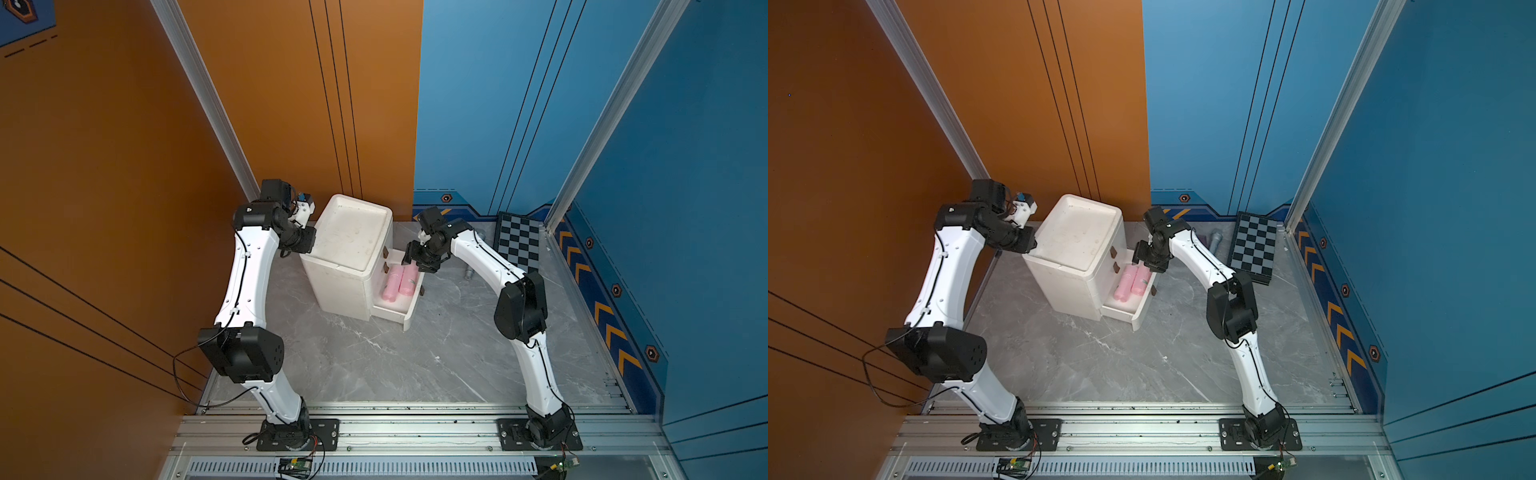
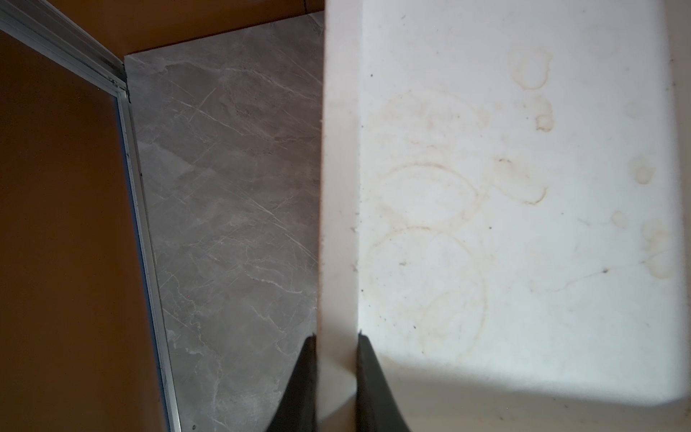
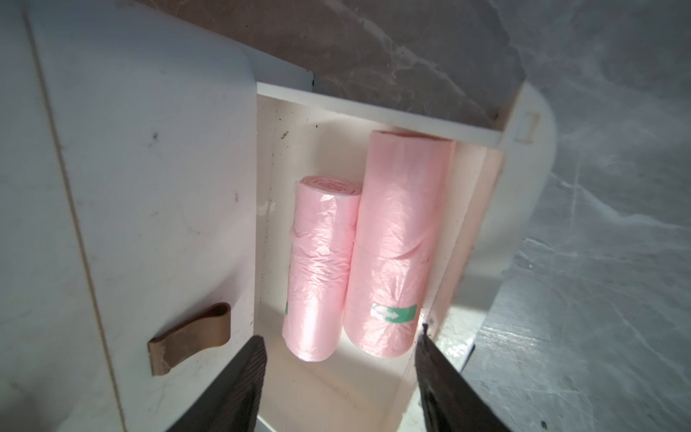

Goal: Sort the rolls of trash bags by color and place them into the drawer
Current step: Place the roll of trash bags in the drawer.

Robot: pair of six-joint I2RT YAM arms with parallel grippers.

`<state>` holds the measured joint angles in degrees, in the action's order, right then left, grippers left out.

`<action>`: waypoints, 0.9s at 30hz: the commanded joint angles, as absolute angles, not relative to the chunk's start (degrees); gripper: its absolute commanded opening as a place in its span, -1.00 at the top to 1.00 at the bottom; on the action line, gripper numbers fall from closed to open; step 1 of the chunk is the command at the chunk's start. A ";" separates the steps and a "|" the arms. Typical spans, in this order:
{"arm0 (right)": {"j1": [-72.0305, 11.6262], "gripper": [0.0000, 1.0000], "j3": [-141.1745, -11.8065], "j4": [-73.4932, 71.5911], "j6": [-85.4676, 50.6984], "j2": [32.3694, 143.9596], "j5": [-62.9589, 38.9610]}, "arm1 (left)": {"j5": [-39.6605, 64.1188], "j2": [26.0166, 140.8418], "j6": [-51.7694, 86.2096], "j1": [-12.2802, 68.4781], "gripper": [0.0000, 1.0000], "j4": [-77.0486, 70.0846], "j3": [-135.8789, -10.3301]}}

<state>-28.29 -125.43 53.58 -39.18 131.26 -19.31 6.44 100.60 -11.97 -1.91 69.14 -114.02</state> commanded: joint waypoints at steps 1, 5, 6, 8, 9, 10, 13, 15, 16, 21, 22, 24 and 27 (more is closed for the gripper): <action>-26.19 -0.18 -124.38 54.81 -37.97 126.17 -16.41 | 5.58 108.24 -10.81 -0.70 1.00 72.25 -108.69; -24.12 0.09 -119.94 54.67 -37.47 123.07 -14.63 | 6.03 108.07 -10.83 -0.44 1.00 72.33 -109.07; -23.72 0.18 -118.74 54.59 -37.29 122.45 -14.51 | 5.95 108.03 -10.95 -0.44 1.00 72.30 -109.16; -22.91 0.68 -115.54 54.11 -37.09 120.93 -14.69 | 5.92 107.78 -11.05 -0.35 1.00 72.34 -108.98; -22.61 0.97 -113.91 53.69 -37.24 120.28 -14.81 | 5.89 107.66 -11.08 -0.28 1.00 72.38 -108.88; -22.35 1.00 -111.64 52.88 -37.49 119.34 -14.85 | 5.81 107.47 -11.03 -0.25 1.00 72.38 -108.83; -22.20 1.00 -104.54 49.76 -38.50 116.02 -14.72 | 5.79 106.90 -10.90 -0.18 1.00 72.34 -108.30; -22.49 1.00 -98.72 47.06 -39.83 114.24 -15.57 | 5.67 106.56 -10.81 -0.13 1.00 72.37 -107.78; -22.90 1.00 -96.10 45.29 -40.58 113.34 -15.94 | 5.60 106.28 -10.73 0.00 1.00 72.35 -107.43; -25.84 1.00 -89.66 39.95 -42.49 112.86 -18.42 | 5.09 105.60 -10.37 0.18 1.00 72.29 -106.20; -26.46 1.00 -89.58 39.83 -42.53 113.42 -18.09 | 5.12 105.48 -10.33 0.22 1.00 72.31 -106.09; -27.36 1.00 -89.64 39.51 -42.69 114.39 -17.72 | 5.10 105.28 -10.32 0.45 1.00 72.25 -105.91; -28.10 1.00 -90.25 38.45 -42.90 115.43 -18.53 | 5.06 104.81 -10.38 0.69 1.00 72.39 -105.73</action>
